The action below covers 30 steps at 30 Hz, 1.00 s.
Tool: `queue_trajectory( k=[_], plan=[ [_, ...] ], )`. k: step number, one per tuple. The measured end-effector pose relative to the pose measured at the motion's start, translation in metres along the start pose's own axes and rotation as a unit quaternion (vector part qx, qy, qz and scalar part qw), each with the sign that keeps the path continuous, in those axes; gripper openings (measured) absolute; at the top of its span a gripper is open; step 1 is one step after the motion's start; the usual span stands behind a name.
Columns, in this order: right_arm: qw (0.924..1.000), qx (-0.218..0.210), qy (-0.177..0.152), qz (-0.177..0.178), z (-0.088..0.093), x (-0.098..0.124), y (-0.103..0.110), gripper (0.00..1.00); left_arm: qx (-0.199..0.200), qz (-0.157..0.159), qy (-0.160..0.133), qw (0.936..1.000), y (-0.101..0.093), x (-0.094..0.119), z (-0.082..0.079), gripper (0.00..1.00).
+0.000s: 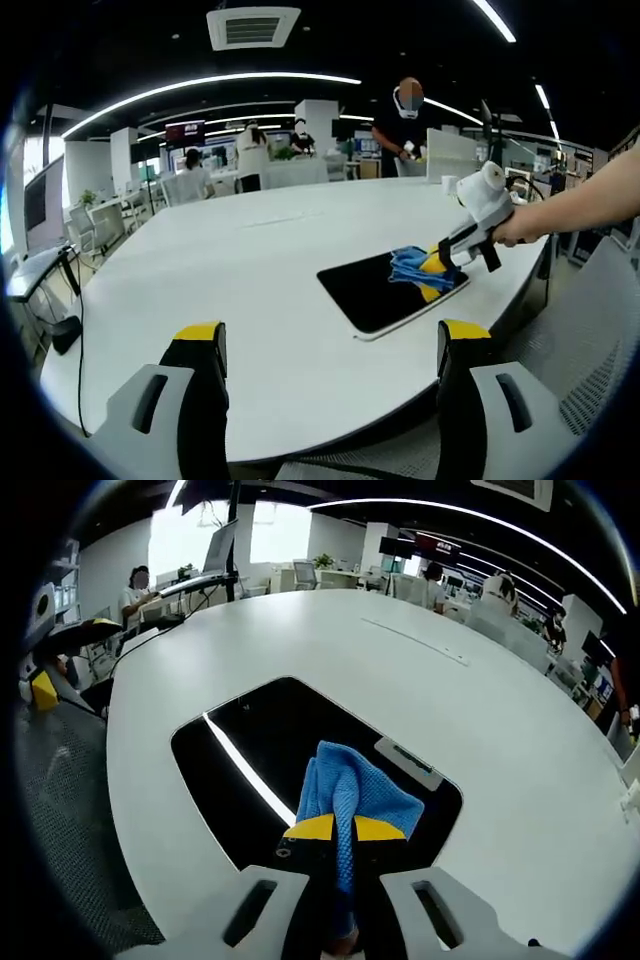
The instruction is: Wipe the mirror surface with the cleaning cloth until all visible marks leave the cleaned area.
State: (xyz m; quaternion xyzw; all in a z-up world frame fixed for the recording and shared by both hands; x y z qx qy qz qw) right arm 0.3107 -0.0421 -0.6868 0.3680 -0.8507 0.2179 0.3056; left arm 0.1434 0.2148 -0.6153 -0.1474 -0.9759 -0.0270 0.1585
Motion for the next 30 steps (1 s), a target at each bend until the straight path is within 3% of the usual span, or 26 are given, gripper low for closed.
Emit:
queue_trajectory(
  k=[30],
  plan=[
    [0.9997, -0.009, -0.005, -0.022, 0.017, 0.021, 0.023, 0.0, 0.0, 0.0, 0.001, 1.0, 0.001, 0.0, 0.0, 0.84]
  ],
)
Point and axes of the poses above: the point that each gripper's makers call its tool centre point, and the gripper's own axes: x roughly backward along the fingers, y roughly to its left, z roughly out of its underside, the point moved 7 cm from there along x, roughly backward along the fingers, and after that the axes turned 1 degree about z, right-handed, at the moved point
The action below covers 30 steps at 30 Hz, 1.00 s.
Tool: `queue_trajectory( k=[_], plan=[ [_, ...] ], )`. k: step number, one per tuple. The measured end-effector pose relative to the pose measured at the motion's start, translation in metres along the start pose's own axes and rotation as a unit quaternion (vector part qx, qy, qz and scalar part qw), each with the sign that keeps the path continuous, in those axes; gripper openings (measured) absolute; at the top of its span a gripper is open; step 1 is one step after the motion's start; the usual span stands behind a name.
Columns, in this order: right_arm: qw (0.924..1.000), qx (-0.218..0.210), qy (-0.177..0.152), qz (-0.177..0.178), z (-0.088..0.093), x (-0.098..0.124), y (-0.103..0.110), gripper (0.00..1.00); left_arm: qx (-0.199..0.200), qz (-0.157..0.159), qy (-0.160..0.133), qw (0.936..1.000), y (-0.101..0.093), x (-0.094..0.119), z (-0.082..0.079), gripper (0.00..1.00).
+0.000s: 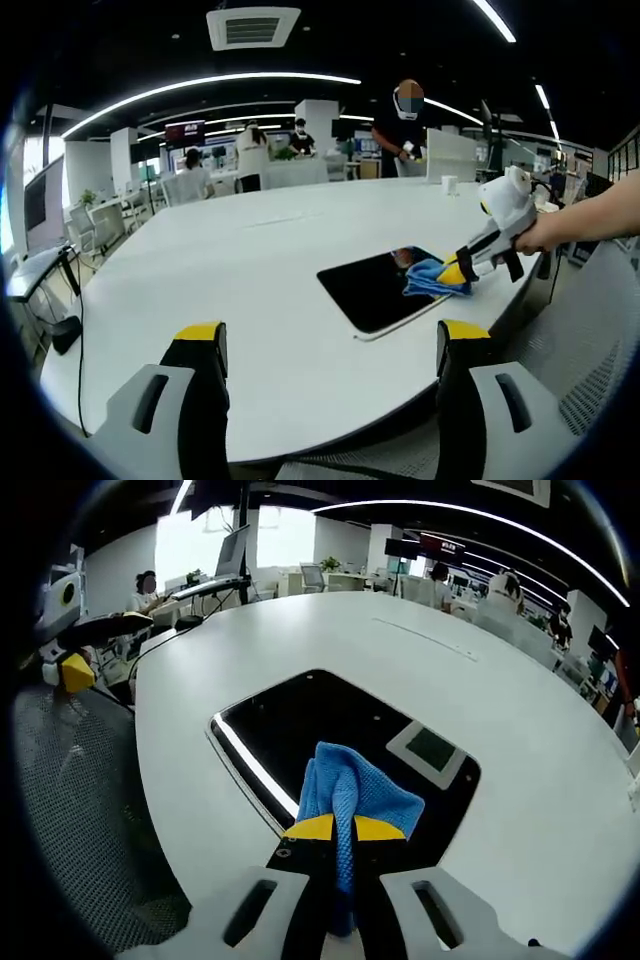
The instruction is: Wipe the mirror surface with the cleaning cloth until all visible marks leave the cleaned area.
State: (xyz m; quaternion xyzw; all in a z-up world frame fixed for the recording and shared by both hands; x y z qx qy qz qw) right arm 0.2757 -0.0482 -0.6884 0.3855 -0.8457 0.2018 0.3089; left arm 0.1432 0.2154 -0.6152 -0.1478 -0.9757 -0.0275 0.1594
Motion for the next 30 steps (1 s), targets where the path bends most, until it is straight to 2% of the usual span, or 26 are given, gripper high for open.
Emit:
queue_trajectory(
  k=[14, 30],
  plan=[
    [0.9998, 0.014, 0.006, -0.011, 0.0059, 0.0082, 0.0099, 0.0, 0.0, 0.0, 0.001, 1.0, 0.0002, 0.0001, 0.0008, 0.84],
    [0.9997, 0.012, 0.002, -0.019, 0.006, 0.0092, 0.0081, 0.0, -0.002, 0.001, 0.007, 1.0, 0.0001, 0.0007, 0.0017, 0.85]
  ],
)
Point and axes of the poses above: the point that each gripper's makers call its tool centre point, and the gripper's own axes: x roughly backward along the fingers, y roughly to its left, z roughly out of its underside, the point moved 7 cm from there along x, roughly backward along the fingers, and after that the axes turned 1 degree about z, right-handed, at the moved point
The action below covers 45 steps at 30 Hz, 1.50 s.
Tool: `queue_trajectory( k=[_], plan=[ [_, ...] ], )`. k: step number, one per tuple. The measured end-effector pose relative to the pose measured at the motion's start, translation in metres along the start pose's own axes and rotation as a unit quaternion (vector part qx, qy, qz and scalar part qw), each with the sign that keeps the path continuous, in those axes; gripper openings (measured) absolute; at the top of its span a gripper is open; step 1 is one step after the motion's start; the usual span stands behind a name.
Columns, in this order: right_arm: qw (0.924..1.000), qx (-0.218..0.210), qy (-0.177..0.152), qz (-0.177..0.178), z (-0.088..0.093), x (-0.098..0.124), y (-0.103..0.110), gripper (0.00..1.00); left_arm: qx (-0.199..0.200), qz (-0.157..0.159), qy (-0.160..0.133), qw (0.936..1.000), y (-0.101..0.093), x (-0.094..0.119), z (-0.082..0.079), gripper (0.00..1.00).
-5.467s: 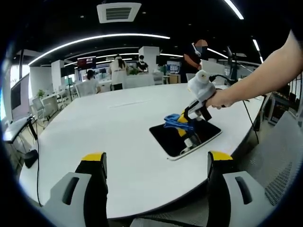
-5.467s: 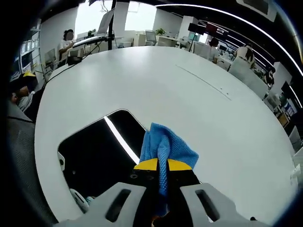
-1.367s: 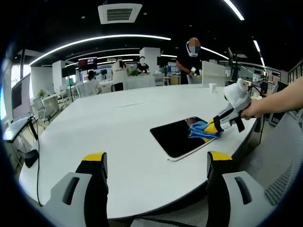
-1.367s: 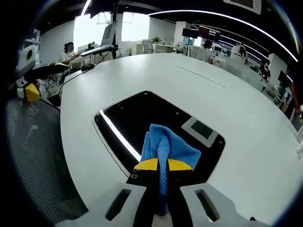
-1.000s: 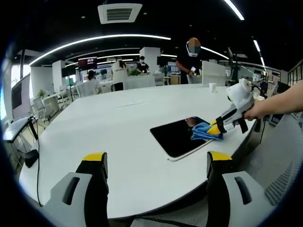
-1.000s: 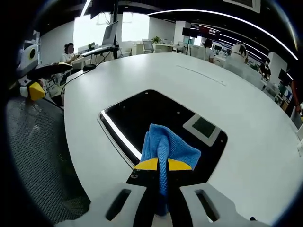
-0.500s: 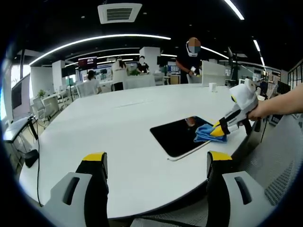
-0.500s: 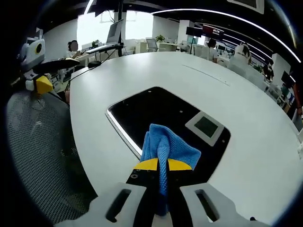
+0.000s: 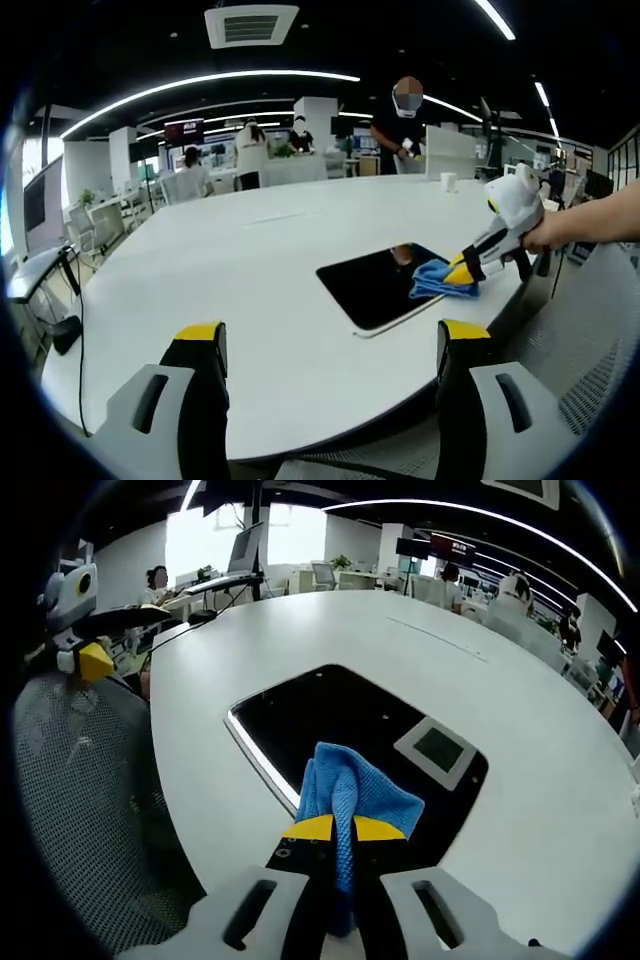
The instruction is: Wipe the mirror surface with the cleaning cloth until all visible marks leave the cleaned area.
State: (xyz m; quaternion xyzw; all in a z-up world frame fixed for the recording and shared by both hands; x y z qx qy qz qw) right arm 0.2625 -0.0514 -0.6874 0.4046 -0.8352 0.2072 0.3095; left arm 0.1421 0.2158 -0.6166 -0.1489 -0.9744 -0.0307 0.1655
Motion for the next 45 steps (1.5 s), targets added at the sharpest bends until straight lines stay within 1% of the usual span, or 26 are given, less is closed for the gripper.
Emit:
queue_trajectory(
  k=[20, 24, 34, 45],
  plan=[
    [0.9976, -0.067, 0.002, 0.017, 0.02, 0.016, -0.033, 0.0, -0.002, 0.0, 0.003, 1.0, 0.0, 0.0, 0.0, 0.85],
    [0.9969, -0.077, 0.0, 0.015, 0.021, 0.017, -0.034, 0.0, -0.002, 0.001, 0.004, 1.0, 0.0, 0.0, 0.0, 0.85],
    [0.9973, -0.072, 0.004, 0.017, 0.02, 0.016, -0.033, 0.0, -0.001, 0.0, 0.003, 1.0, 0.0, 0.0, -0.001, 0.84],
    [0.9964, -0.081, 0.005, 0.023, 0.018, 0.014, -0.036, 0.0, 0.0, 0.0, 0.003, 1.0, 0.0, -0.001, -0.001, 0.84]
  ],
)
Point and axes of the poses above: the point that each gripper's makers call its tool centre point, and the gripper's own axes: x roughly backward along the fingers, y roughly to its left, z roughly out of its underside, the point moved 7 cm from there along x, roughly backward along the fingers, and after that the axes turned 1 degree about z, right-handed, at the moved point
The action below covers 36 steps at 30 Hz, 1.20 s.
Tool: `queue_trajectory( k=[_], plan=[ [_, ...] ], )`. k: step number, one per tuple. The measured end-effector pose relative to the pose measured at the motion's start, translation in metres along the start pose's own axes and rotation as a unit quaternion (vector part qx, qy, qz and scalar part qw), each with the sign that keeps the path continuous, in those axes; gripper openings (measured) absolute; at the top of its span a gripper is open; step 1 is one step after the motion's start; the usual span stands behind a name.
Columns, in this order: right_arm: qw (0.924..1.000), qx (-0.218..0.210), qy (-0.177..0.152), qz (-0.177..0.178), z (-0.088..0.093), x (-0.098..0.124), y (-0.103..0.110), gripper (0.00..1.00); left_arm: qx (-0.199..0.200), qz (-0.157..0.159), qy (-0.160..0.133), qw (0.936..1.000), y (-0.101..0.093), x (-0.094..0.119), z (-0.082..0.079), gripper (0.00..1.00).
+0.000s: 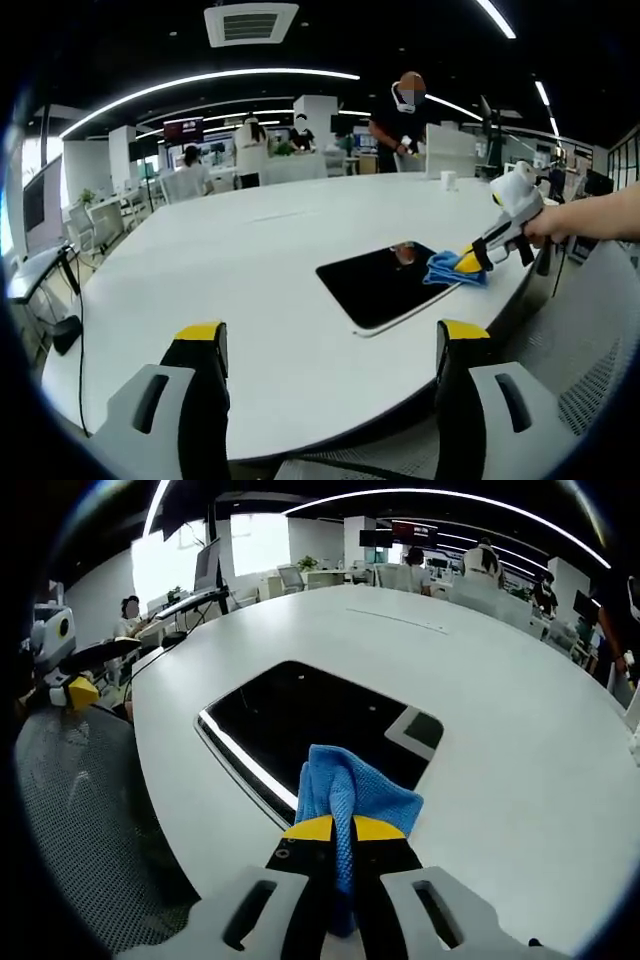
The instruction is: Wipe the mirror surface with the cleaning cloth until all visible marks leave the cleaned area.
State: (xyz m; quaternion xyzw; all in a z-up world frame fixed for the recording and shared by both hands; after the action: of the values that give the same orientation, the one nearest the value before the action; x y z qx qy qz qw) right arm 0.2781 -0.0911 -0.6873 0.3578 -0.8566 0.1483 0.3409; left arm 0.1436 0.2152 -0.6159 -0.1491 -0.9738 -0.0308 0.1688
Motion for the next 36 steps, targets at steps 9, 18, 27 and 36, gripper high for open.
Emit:
queue_trajectory(
  k=[9, 18, 27, 36],
  plan=[
    [0.9999, -0.006, -0.002, 0.008, -0.006, -0.007, -0.007, 0.0, 0.001, 0.001, 0.0, 1.0, 0.0, -0.001, 0.0, 0.83],
    [0.9998, -0.015, -0.004, 0.011, -0.015, -0.017, -0.017, 0.0, 0.001, 0.0, 0.0, 1.0, -0.001, -0.001, 0.0, 0.83],
    [0.9998, -0.013, -0.005, 0.013, -0.023, -0.025, -0.024, 0.0, 0.001, 0.0, 0.005, 1.0, -0.001, -0.002, 0.001, 0.83],
    [0.9998, -0.002, 0.003, 0.018, -0.031, -0.033, -0.031, 0.0, 0.001, 0.001, 0.002, 1.0, -0.002, -0.002, 0.0, 0.83]
  ],
)
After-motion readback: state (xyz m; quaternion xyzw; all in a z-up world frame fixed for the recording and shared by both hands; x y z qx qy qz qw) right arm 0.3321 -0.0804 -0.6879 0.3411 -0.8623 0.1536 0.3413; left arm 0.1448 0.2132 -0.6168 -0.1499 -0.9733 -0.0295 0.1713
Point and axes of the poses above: the point that each gripper's makers call its tool centre point, and the gripper's own axes: x roughly backward along the fingers, y roughly to its left, z roughly out of its underside, the point moved 7 cm from there along x, roughly backward along the fingers, and after that the axes turned 1 degree about z, right-handed, at the moved point
